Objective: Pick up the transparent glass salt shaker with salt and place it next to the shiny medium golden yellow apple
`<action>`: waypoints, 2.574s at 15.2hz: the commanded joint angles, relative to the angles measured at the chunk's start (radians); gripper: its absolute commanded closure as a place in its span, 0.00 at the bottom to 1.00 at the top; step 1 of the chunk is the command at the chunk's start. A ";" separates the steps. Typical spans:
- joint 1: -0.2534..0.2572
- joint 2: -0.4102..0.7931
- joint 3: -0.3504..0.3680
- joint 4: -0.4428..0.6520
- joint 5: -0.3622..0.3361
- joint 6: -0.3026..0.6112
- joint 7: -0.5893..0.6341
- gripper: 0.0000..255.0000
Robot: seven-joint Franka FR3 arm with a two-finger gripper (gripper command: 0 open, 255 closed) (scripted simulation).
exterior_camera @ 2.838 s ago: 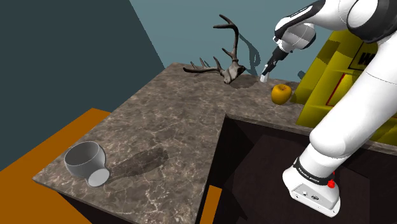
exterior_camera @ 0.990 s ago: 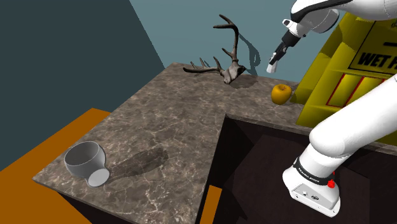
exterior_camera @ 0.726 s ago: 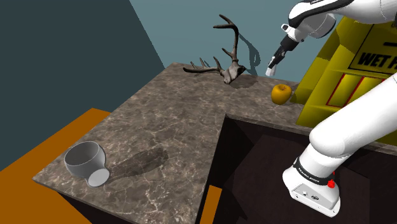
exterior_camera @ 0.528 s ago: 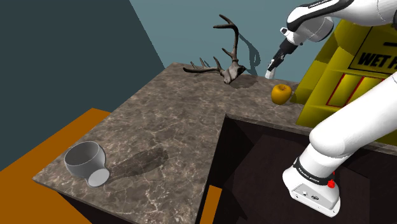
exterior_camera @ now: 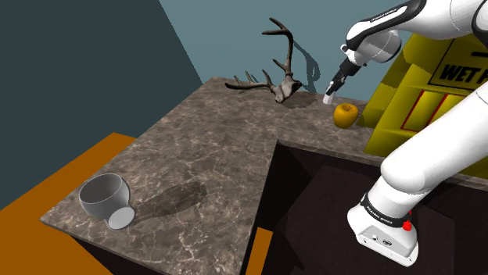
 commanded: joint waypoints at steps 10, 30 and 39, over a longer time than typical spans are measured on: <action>0.027 0.084 -0.027 -0.071 0.104 0.130 -0.107 1.00; 0.045 0.147 -0.038 -0.095 0.192 0.194 -0.189 0.00; 0.000 0.026 -0.034 -0.085 0.050 0.093 -0.092 0.00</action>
